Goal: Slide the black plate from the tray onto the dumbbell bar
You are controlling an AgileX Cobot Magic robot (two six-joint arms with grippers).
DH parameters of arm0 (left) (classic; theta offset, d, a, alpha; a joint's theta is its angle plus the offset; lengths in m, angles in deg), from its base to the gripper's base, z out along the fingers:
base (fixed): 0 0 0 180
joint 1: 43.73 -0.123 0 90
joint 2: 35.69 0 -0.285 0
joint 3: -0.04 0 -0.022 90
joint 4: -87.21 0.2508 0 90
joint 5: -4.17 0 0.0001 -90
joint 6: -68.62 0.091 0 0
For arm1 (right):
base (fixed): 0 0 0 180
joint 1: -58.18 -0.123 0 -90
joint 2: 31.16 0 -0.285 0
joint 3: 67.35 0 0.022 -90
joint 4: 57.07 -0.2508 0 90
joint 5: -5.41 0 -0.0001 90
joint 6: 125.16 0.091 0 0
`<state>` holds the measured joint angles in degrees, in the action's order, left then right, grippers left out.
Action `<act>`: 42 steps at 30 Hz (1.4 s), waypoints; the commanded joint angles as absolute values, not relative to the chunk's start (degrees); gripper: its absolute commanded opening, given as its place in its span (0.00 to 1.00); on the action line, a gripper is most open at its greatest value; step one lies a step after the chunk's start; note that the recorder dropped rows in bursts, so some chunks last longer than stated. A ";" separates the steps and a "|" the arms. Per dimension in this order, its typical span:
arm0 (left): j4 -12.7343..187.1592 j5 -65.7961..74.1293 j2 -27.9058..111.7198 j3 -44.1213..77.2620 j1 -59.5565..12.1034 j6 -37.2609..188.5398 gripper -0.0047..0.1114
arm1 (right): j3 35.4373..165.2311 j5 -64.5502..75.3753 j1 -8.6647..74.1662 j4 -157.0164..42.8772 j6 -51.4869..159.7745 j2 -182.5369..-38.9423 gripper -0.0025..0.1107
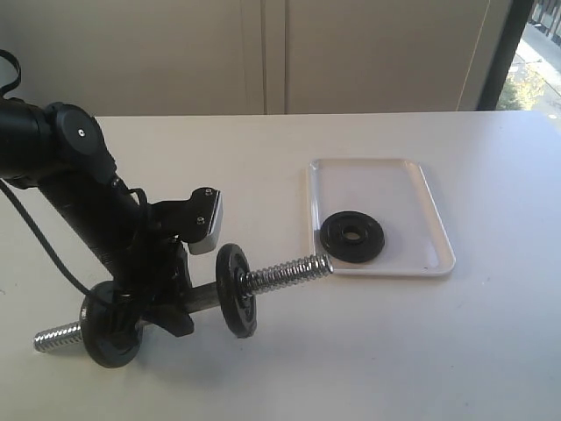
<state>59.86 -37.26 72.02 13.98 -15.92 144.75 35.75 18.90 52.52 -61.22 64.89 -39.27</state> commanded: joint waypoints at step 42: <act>53.83 -40.34 68.77 12.65 -15.66 144.80 0.04 | 100.54 -34.91 37.05 -67.11 43.03 -116.94 0.02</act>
<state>59.86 -37.26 72.02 13.98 -15.92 144.75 97.93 -32.93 38.37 -69.97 43.75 -113.93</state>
